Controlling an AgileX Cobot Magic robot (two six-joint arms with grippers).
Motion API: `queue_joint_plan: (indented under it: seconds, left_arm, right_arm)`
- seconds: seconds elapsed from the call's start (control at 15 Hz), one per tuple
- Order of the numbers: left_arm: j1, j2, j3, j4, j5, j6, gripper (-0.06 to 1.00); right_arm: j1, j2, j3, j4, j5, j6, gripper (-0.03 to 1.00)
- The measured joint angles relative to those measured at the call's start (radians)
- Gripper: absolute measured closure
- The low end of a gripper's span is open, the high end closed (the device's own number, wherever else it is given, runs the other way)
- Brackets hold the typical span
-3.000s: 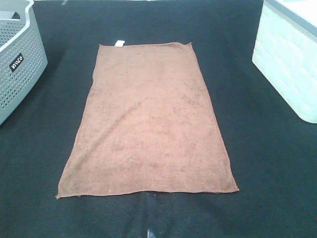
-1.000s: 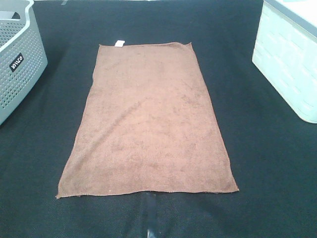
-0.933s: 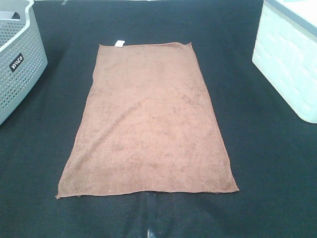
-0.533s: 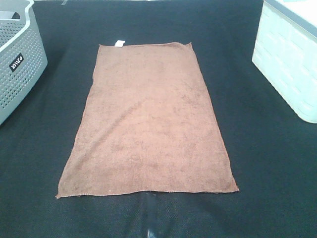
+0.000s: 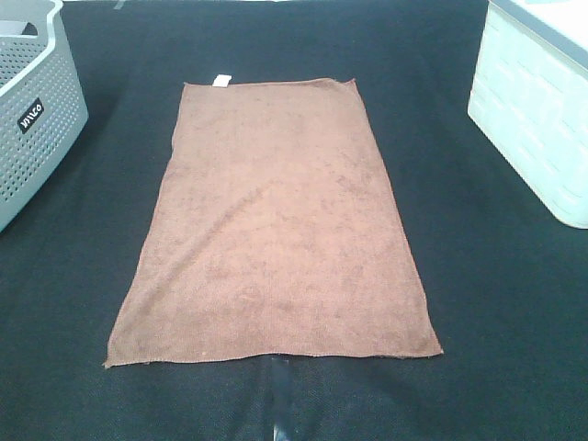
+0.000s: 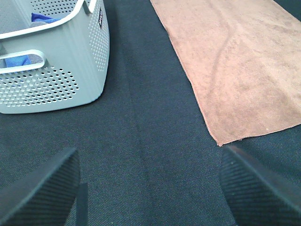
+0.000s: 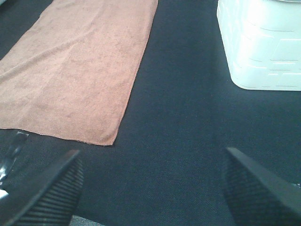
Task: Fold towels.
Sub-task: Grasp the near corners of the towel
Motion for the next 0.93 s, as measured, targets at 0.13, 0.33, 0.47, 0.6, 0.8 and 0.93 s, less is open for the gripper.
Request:
queue_joint_plan:
  seconds: [0.13,0.33,0.47,0.6,0.8,0.93]
  left_arm:
    - [0.0,0.0,0.0,0.0,0.0,0.0,0.17]
    - [0.0,0.0,0.0,0.0,0.0,0.0,0.17]
    - [0.0,0.0,0.0,0.0,0.0,0.0,0.17]
    - [0.0,0.0,0.0,0.0,0.0,0.0,0.17]
    - [0.0,0.0,-0.001,-0.001,-0.002,0.0,0.18]
    - [0.0,0.01,-0.015,-0.006,-0.079,0.0,0.19]
  right_arm:
    - [0.0,0.0,0.0,0.0,0.0,0.0,0.21]
    - [0.0,0.0,0.0,0.0,0.0,0.0,0.21]
    - [0.0,0.0,0.0,0.0,0.0,0.0,0.21]
    - [0.0,0.0,0.0,0.0,0.0,0.0,0.21]
    - [0.0,0.0,0.0,0.0,0.0,0.0,0.21]
    - [0.0,0.012,-0.001,-0.011,-0.008,0.009,0.21]
